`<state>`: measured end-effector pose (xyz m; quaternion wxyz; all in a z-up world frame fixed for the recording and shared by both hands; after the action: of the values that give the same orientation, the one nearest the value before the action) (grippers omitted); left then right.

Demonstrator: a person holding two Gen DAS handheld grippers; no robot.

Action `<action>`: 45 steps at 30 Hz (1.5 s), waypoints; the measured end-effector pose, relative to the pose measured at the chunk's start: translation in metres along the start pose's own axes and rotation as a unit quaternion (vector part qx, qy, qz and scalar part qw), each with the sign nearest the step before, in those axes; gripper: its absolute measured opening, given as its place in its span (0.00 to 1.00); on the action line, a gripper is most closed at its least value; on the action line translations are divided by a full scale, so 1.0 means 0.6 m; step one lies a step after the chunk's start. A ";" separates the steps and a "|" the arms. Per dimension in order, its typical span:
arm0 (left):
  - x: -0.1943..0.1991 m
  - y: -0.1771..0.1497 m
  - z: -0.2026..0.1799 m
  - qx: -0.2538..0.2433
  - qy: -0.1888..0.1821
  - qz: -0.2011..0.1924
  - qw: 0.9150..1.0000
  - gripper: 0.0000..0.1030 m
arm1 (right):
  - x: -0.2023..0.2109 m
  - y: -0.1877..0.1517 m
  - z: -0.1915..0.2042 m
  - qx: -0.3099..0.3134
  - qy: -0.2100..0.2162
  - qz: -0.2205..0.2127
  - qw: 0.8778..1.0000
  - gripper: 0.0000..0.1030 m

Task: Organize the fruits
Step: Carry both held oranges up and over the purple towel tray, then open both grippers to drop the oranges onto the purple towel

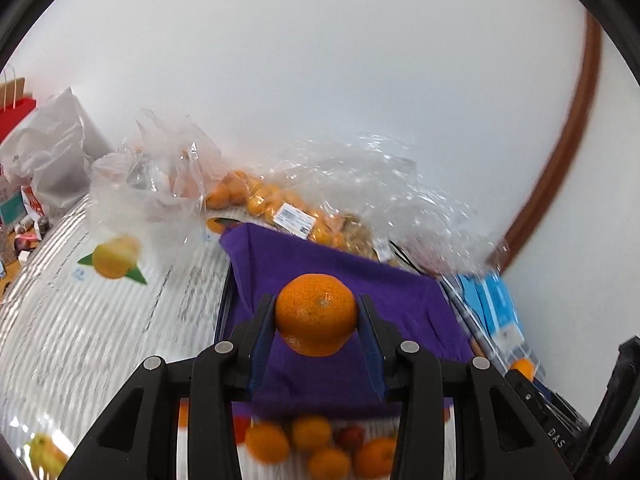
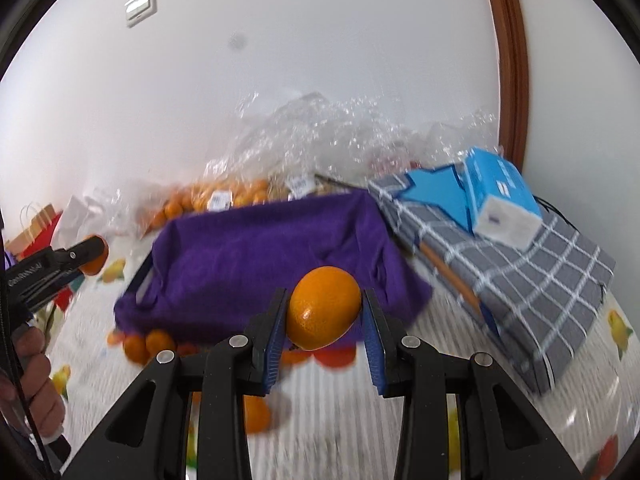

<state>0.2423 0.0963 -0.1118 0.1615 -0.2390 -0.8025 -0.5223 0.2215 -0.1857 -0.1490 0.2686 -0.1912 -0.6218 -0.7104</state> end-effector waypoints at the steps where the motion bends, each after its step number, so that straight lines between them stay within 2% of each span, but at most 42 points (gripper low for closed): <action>1: -0.013 0.009 0.002 0.005 -0.001 0.001 1.000 0.37 | -0.009 0.011 0.002 0.002 -0.002 -0.004 1.000 0.35; 5: -0.054 0.023 -0.006 -0.012 0.011 -0.009 1.000 0.37 | -0.053 0.047 0.014 0.019 -0.011 -0.018 1.000 0.35; 9: -0.093 0.010 -0.014 -0.043 0.015 0.002 0.999 0.37 | -0.102 0.063 0.019 0.016 -0.002 -0.019 1.000 0.35; 11: -0.104 -0.002 -0.013 -0.048 0.007 0.015 0.999 0.37 | -0.125 0.061 0.023 0.016 -0.001 -0.013 1.000 0.35; 14: -0.113 -0.012 -0.011 -0.056 0.011 0.013 0.998 0.37 | -0.151 0.047 0.026 0.028 0.003 0.012 1.000 0.35; 19: -0.141 -0.026 0.007 -0.041 0.011 0.047 0.998 0.37 | -0.166 0.027 0.026 0.044 -0.001 0.027 0.999 0.35; 23: -0.160 -0.036 0.005 -0.051 0.016 0.064 0.997 0.37 | -0.187 0.019 0.015 0.031 -0.001 0.049 0.998 0.35; 27: -0.165 -0.042 -0.004 -0.065 0.005 0.070 0.995 0.37 | -0.200 0.011 0.014 0.029 -0.002 0.064 0.998 0.35; 39: -0.177 -0.053 -0.014 -0.088 0.011 0.093 0.992 0.37 | -0.220 0.001 0.003 0.014 -0.006 0.099 0.995 0.35; 45: -0.180 -0.053 -0.011 -0.085 0.014 0.096 0.992 0.37 | -0.215 0.002 0.005 0.017 -0.010 0.091 0.996 0.35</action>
<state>0.3146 0.0562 -0.1885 0.2010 -0.3208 -0.7260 -0.5741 0.3231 -0.1640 -0.2255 0.3289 -0.2493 -0.6165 -0.6705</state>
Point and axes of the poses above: each gripper's, at about its wrist camera, not at the fingertips, and x roughly against the way its jaws point, z to its left, y to its top, the point moved 2 cm from there along -x, roughly the way its jaws point
